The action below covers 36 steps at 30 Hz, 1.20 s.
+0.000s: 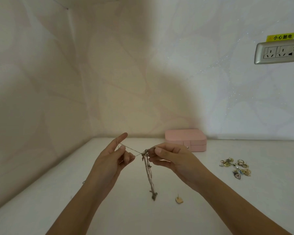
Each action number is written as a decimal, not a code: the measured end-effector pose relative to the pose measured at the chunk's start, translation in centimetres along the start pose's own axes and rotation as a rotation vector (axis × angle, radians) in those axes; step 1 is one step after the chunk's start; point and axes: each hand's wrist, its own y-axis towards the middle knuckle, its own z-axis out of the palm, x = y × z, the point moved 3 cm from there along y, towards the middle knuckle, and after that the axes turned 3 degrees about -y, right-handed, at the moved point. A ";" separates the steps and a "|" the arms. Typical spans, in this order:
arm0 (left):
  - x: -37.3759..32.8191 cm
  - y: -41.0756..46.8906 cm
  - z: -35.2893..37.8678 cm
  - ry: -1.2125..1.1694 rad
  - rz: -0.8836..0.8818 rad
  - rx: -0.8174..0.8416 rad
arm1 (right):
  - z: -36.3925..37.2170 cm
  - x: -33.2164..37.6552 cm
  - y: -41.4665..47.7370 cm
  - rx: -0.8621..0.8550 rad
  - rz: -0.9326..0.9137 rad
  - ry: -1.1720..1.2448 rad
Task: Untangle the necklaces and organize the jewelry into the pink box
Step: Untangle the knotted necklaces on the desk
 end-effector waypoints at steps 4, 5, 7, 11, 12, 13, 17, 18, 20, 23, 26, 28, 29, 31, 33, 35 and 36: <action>-0.3 -0.1 0.3 -0.187 -0.019 0.007 | 0.3 0.0 -0.1 -0.005 -0.023 0.003; -0.4 -0.2 0.4 -0.226 -0.023 0.020 | 0.5 0.0 -0.1 0.001 -0.022 0.030; -0.4 -0.3 0.7 -0.248 -0.031 0.045 | 0.9 0.1 -0.1 0.014 -0.015 0.105; -0.2 -0.8 1.3 -0.158 -0.093 0.140 | 1.9 -0.1 -0.1 0.056 0.017 0.223; -0.1 -0.9 1.5 -0.092 -0.107 0.171 | 2.1 -0.1 -0.1 0.061 0.028 0.244; 0.0 -1.0 1.5 -0.013 -0.110 0.194 | 2.1 -0.2 -0.1 0.060 0.039 0.262; 0.2 -1.1 1.4 0.157 -0.116 0.190 | 2.4 -0.6 -0.1 0.026 0.089 0.250; 0.1 -1.1 1.4 0.176 -0.122 0.192 | 2.4 -0.6 -0.2 0.014 0.095 0.210; 0.0 -1.1 1.4 0.203 -0.117 0.192 | 2.4 -0.3 -0.3 -0.006 0.096 0.105; -0.2 -1.1 1.4 0.211 -0.092 0.168 | 2.0 0.4 -0.5 -0.046 0.082 -0.013; -0.4 -1.3 1.6 0.212 -0.079 0.160 | 1.7 0.8 -0.7 -0.063 0.074 -0.091; -0.5 -1.4 1.7 0.219 -0.071 0.164 | 1.7 1.0 -0.8 -0.048 0.063 -0.125; -0.5 -1.4 1.7 0.218 -0.069 0.162 | 1.7 1.1 -0.8 -0.040 0.056 -0.139; -0.5 -1.4 1.7 0.212 -0.070 0.155 | 1.5 1.2 -0.9 -0.028 0.042 -0.173; -0.6 -1.4 1.7 0.219 -0.072 0.148 | 1.4 1.4 -0.9 -0.024 0.020 -0.223; -0.6 -1.4 1.6 0.238 -0.065 0.140 | 1.2 1.4 -0.8 -0.023 0.005 -0.271; -0.6 -1.4 1.5 0.252 -0.059 0.132 | 1.1 1.4 -0.8 -0.019 0.002 -0.285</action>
